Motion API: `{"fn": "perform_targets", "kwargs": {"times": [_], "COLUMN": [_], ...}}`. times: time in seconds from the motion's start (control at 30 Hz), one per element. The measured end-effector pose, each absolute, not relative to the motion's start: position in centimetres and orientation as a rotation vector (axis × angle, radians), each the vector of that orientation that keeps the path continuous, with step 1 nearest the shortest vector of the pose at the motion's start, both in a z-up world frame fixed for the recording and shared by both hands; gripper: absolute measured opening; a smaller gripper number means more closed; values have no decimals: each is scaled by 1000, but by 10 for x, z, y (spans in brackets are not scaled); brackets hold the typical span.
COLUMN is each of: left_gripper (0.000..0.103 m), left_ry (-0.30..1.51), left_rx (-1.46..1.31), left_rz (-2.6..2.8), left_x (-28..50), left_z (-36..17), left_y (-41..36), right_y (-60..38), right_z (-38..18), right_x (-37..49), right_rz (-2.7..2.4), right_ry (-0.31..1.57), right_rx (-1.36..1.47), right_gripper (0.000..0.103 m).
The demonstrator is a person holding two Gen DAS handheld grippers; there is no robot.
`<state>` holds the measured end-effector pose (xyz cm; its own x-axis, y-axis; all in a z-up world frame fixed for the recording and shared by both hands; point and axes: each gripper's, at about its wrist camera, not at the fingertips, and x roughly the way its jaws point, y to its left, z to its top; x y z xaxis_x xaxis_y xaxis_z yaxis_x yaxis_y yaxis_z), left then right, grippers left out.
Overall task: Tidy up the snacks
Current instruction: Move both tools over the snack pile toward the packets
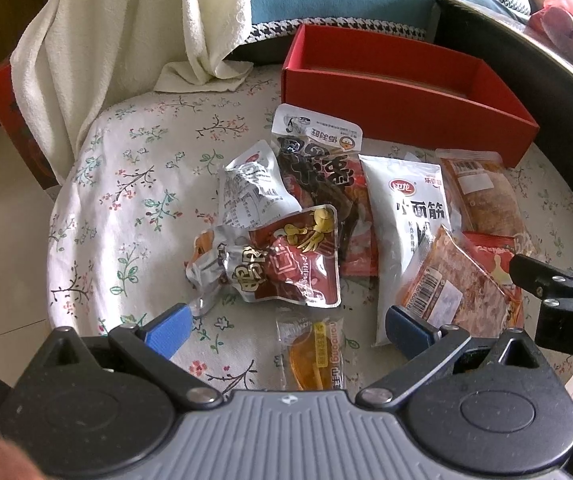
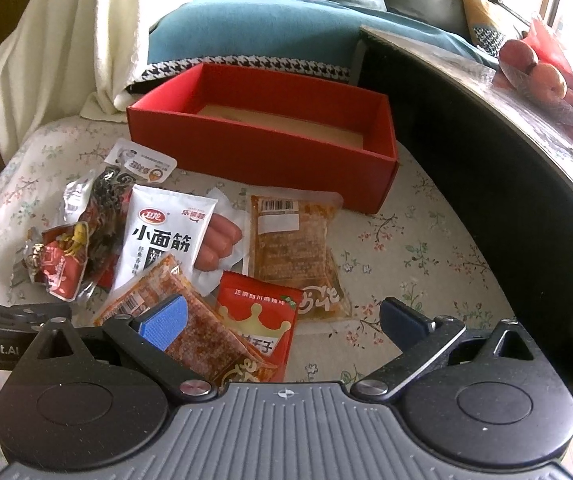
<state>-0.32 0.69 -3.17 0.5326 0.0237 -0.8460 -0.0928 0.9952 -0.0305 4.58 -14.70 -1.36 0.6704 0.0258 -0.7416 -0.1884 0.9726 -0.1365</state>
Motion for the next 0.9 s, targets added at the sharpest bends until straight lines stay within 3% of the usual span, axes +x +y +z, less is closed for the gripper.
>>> {"fn": "perform_targets", "kwargs": {"times": [0.9], "left_gripper": [98], "left_ry": [1074], "left_rx": [-49], "left_rz": [61], "left_x": [-1], "left_z": [-45], "left_y": [2], "right_y": [-153], "right_z": [-18], "right_x": [49], "right_rz": [113], "right_ry": [865], "right_rx": [-213], "right_gripper": [103]}}
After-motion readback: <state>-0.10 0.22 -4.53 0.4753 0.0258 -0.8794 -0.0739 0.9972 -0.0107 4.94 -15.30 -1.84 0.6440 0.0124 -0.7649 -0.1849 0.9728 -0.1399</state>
